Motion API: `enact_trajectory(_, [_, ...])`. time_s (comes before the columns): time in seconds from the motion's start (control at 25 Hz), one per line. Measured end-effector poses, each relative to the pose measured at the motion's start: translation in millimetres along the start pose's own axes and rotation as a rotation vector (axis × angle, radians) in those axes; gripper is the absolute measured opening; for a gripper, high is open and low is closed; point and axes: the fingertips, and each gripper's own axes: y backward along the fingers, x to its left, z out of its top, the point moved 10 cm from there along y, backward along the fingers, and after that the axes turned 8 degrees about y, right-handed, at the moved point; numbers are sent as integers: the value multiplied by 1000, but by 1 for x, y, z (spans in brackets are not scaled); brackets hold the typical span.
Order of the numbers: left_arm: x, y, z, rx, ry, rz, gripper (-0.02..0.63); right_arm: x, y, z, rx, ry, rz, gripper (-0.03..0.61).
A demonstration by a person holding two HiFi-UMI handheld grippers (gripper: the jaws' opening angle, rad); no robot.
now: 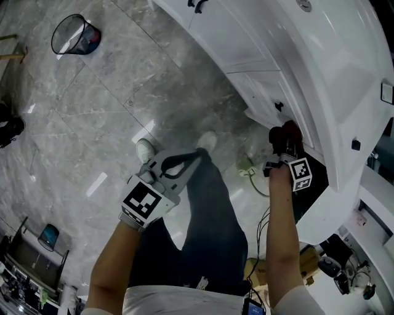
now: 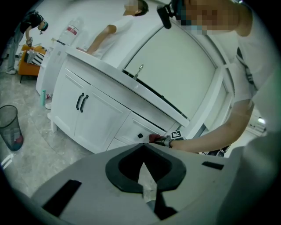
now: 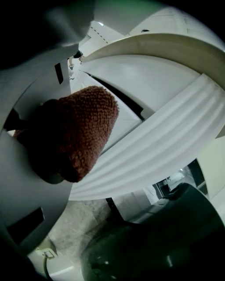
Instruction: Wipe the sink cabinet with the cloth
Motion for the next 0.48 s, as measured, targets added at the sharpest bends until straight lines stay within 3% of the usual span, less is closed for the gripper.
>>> enact_trajectory(0.48, [4, 22, 0, -44, 6, 8, 12, 46, 0, 21, 1, 41, 52, 44])
